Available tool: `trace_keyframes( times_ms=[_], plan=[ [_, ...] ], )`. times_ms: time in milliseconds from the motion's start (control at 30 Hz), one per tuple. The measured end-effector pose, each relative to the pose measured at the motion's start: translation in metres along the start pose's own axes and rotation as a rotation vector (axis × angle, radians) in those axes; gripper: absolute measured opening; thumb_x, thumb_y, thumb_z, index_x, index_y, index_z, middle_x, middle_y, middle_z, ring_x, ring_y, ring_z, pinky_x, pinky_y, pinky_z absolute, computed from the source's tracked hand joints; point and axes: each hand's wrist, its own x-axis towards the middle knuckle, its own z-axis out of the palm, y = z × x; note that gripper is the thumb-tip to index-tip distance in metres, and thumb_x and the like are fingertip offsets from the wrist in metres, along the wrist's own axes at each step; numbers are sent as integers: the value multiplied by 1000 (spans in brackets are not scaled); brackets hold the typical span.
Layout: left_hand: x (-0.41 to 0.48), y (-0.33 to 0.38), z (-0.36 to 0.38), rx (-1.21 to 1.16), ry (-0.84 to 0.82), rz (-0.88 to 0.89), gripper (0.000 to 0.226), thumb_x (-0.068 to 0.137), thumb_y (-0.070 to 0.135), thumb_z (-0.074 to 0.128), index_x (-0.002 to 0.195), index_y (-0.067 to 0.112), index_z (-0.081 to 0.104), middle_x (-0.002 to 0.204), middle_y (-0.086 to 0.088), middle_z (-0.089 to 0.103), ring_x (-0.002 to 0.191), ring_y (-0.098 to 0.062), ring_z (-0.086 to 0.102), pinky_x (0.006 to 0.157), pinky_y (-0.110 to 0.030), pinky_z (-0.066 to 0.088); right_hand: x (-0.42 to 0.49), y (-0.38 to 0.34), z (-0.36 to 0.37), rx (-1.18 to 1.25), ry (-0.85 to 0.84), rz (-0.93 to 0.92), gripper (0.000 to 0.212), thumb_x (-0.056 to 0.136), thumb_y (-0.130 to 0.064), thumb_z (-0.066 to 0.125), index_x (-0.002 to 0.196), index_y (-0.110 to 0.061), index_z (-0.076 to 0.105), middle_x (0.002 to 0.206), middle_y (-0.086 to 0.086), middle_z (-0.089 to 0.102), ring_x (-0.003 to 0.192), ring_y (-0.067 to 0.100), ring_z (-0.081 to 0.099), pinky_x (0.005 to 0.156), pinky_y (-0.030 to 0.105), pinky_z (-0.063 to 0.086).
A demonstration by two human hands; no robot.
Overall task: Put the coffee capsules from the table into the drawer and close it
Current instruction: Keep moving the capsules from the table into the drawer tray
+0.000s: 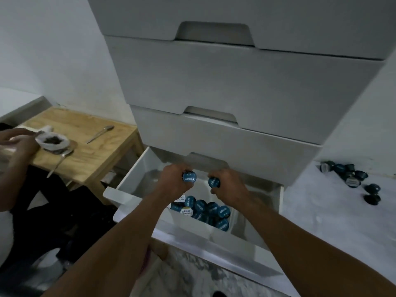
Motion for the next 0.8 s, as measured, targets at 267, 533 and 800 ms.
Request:
trace_keyframes(
  times_ms=[267, 533, 800],
  plan=[
    [44, -63, -6, 18, -233, 131, 32, 71, 16, 80, 101, 14, 70, 99, -2, 72, 86, -13, 64, 82, -28, 53, 22, -15, 38, 77, 47, 213, 52, 74, -9, 77, 124, -15, 61, 121, 12, 59, 110, 28, 57, 90, 27, 46],
    [70, -108, -13, 9, -362, 294, 33, 70, 17, 80, 102, 15, 70, 99, 0, 70, 86, -12, 63, 83, -29, 54, 30, -50, 60, 31, 157, 326, 41, 73, -14, 76, 113, -14, 66, 107, 13, 64, 99, 28, 60, 86, 33, 49],
    [80, -113, 0, 13, -375, 340, 38, 74, 17, 77, 110, 15, 66, 106, -3, 69, 93, -17, 62, 87, -33, 53, 34, -53, 63, -51, 141, 394, 52, 74, -14, 78, 123, -12, 61, 119, 13, 60, 107, 29, 57, 92, 31, 44]
  ],
)
